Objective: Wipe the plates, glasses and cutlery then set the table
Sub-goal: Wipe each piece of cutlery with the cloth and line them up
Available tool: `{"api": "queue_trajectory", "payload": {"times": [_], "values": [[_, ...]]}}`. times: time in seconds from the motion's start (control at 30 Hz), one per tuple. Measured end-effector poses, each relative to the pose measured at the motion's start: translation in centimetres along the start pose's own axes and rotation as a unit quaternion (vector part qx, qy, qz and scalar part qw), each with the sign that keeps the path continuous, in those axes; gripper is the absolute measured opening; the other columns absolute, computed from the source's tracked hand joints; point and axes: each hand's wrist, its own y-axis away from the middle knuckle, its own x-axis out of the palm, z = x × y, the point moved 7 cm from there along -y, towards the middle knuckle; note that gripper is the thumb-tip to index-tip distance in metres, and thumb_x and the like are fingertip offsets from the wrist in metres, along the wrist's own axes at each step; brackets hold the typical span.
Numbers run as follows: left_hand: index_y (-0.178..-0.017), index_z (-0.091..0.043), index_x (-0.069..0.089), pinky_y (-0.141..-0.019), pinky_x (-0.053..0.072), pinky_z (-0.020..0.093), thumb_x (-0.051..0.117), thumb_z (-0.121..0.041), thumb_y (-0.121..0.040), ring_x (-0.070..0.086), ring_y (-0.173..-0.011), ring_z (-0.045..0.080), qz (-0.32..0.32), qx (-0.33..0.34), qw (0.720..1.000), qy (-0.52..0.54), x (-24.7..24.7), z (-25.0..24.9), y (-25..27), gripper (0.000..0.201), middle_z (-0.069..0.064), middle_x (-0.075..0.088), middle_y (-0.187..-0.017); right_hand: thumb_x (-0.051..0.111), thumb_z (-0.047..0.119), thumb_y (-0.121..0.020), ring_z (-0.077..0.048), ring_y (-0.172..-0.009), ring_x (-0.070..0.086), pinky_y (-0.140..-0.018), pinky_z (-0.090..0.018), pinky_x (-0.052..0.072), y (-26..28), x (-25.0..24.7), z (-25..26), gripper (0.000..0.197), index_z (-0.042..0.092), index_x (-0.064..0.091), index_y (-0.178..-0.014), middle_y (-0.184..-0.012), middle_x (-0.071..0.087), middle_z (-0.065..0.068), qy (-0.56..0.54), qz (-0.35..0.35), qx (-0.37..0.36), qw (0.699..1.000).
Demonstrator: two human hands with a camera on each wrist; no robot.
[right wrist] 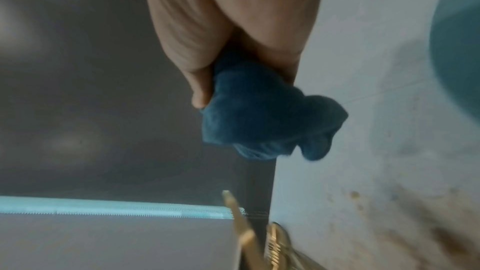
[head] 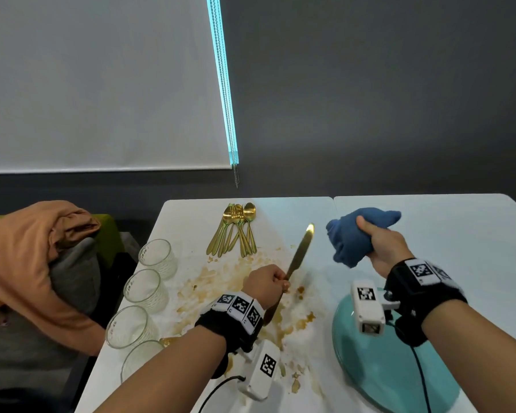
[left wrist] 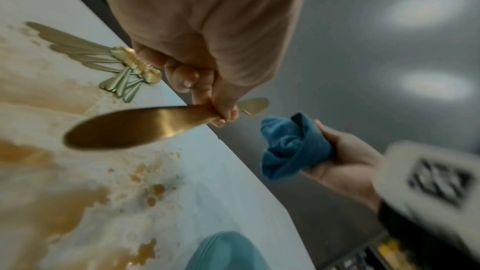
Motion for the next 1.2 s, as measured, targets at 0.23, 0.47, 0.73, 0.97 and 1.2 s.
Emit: {"api": "queue_trajectory", "payload": {"times": [0.23, 0.47, 0.73, 0.97, 1.2], "values": [[-0.065, -0.025, 0.039, -0.085, 0.042, 0.035, 0.045, -0.013, -0.092, 0.058, -0.099, 0.032, -0.01, 0.039, 0.999, -0.034, 0.8, -4.2, -0.1, 0.031, 0.012, 0.06, -0.092, 0.051, 0.025, -0.095, -0.032, -0.109, 0.059, -0.079, -0.04, 0.054, 4.4, 5.3, -7.1, 0.037, 0.0, 0.051, -0.123, -0.117, 0.061, -0.02, 0.115, 0.148, 0.073, 0.979], [-0.068, -0.025, 0.045, -0.092, 0.046, 0.045, 0.048, -0.014, -0.09, 0.055, -0.081, 0.026, 0.015, 0.041, 0.998, 0.034, 1.5, -5.4, 0.4, 0.025, -0.001, 0.053, -0.068, 0.073, 0.021, -0.077, -0.038, -0.103, 0.062, -0.097, -0.051, 0.047, 1.2, 4.5, -6.0, 0.045, -0.006, 0.058, -0.11, -0.107, 0.066, -0.024, 0.186, 0.088, 0.063, 0.976], [-0.064, -0.036, 0.062, -0.101, 0.042, 0.044, 0.064, -0.037, -0.082, 0.064, -0.099, 0.019, 0.053, 0.016, 0.995, 0.086, 2.8, -2.2, 0.3, 0.018, -0.013, 0.07, -0.076, 0.067, 0.016, -0.084, -0.032, -0.106, 0.059, -0.099, -0.046, 0.046, -1.1, 3.6, -2.0, 0.04, -0.001, 0.052, -0.117, -0.118, 0.06, -0.018, 0.057, 0.03, 0.025, 0.998], [-0.064, -0.027, 0.066, -0.096, 0.045, 0.031, 0.064, -0.019, -0.088, 0.062, -0.097, 0.016, 0.061, 0.011, 0.975, 0.213, 2.8, -1.8, 0.0, 0.025, -0.004, 0.069, -0.08, 0.06, 0.016, -0.09, -0.042, -0.115, 0.056, -0.092, -0.045, 0.047, -0.5, 4.2, -2.9, 0.008, 0.008, 0.058, -0.087, -0.124, 0.057, -0.028, 0.063, 0.039, 0.026, 0.997], [-0.061, -0.03, 0.068, -0.092, 0.048, 0.033, 0.061, -0.017, -0.089, 0.062, -0.078, 0.013, 0.009, 0.009, 0.977, 0.212, 2.4, -1.0, -1.0, 0.031, -0.011, 0.066, -0.06, 0.058, 0.011, -0.09, -0.039, -0.115, 0.056, -0.092, -0.044, 0.045, -0.2, 5.2, -3.4, 0.002, 0.008, 0.059, -0.09, -0.123, 0.057, -0.028, 0.025, 0.082, 0.027, 0.996]]}}
